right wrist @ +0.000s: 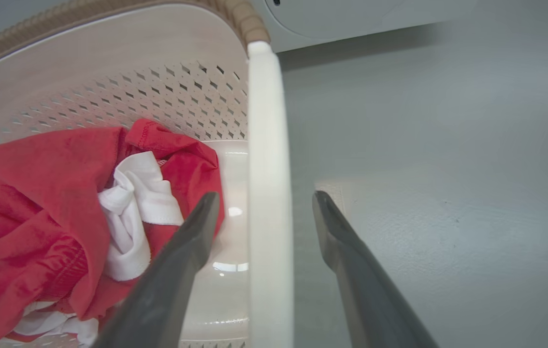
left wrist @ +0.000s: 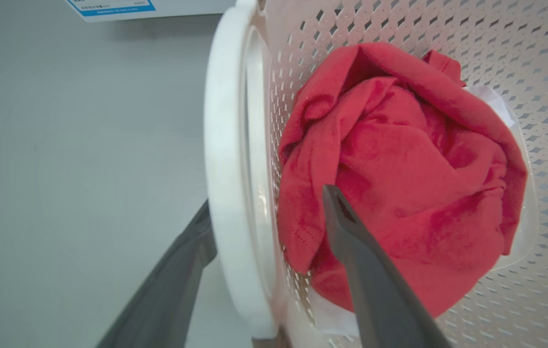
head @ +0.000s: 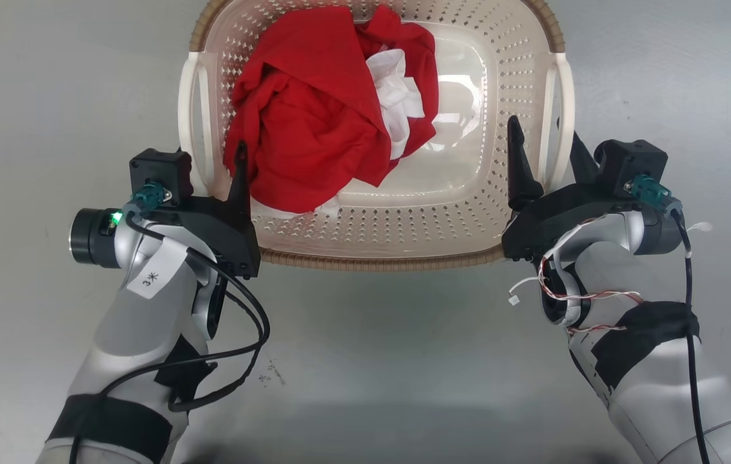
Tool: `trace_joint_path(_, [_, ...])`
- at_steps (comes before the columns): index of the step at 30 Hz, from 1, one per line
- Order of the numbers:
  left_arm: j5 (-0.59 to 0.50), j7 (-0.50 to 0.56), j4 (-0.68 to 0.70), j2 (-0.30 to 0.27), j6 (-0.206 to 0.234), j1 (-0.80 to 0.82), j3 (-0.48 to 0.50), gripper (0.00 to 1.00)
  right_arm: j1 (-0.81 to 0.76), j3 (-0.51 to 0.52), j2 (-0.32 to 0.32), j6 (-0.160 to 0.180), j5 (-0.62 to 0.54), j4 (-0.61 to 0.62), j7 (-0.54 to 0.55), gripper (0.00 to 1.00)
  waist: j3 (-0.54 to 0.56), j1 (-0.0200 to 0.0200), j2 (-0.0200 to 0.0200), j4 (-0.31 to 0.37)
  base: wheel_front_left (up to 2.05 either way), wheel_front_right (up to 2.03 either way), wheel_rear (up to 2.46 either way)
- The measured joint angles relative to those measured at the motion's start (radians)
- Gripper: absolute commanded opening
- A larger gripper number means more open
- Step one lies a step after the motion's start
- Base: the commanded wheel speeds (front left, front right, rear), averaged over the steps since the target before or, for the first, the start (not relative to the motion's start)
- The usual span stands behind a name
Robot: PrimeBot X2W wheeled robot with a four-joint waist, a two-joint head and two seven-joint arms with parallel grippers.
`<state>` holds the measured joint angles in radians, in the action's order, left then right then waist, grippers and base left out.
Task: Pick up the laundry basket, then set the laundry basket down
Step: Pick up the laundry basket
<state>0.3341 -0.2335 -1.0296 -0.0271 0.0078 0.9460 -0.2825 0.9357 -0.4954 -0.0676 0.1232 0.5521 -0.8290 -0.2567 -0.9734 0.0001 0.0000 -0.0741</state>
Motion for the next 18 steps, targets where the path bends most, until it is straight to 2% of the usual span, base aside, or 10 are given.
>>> trace_joint_path(4, [0.032,0.003,-0.007,0.0,-0.001,0.013,-0.025,1.0,0.003,-0.022,0.0,0.0,0.018,-0.01,0.0,1.0,-0.001,0.0,0.0,0.005,0.0,0.0,0.0])
trace_joint_path(5, [0.038,0.003,-0.009,0.0,-0.008,0.014,-0.031,0.91,0.004,-0.026,0.0,0.0,0.024,-0.011,0.0,0.96,-0.001,0.0,0.0,0.007,0.0,0.0,0.0])
trace_joint_path(6, [0.043,0.003,-0.01,0.0,-0.008,0.015,-0.04,0.81,0.007,-0.031,0.0,0.0,0.03,-0.012,0.0,0.8,-0.001,0.0,0.0,0.008,0.0,0.0,0.0])
trace_joint_path(7, [0.047,0.005,-0.012,0.0,-0.008,0.015,-0.048,0.49,0.01,-0.036,0.0,0.001,0.033,-0.014,0.0,0.5,-0.001,0.0,0.0,0.009,0.0,0.0,0.0])
trace_joint_path(8, [0.053,0.007,-0.012,-0.001,-0.008,0.015,-0.053,0.36,0.015,-0.04,0.0,0.001,0.038,-0.015,0.0,0.45,-0.001,0.0,0.0,0.011,0.0,0.0,0.0])
trace_joint_path(10, [0.076,0.01,-0.015,-0.005,-0.01,0.015,-0.066,0.02,0.02,-0.047,0.0,0.001,0.045,-0.017,0.0,0.23,-0.001,0.0,0.0,0.014,0.0,0.0,0.0])
trace_joint_path(11, [0.091,0.012,-0.015,-0.009,-0.008,0.015,-0.073,0.0,0.02,-0.048,-0.002,0.01,0.051,-0.021,0.0,0.07,-0.001,-0.0001,0.0,0.015,0.0,0.0,0.0])
trace_joint_path(12, [0.101,0.012,-0.016,-0.017,-0.01,0.015,-0.081,0.0,0.02,-0.05,-0.011,0.01,0.054,-0.026,0.0,0.0,0.0,0.0,0.0,0.017,0.0,0.0,0.0])
trace_joint_path(18, [0.163,0.012,-0.009,-0.021,-0.012,0.011,-0.138,0.0,0.019,-0.072,-0.019,0.01,0.08,-0.059,-0.001,0.0,0.015,0.0,0.0,0.022,0.0,0.0,0.0])
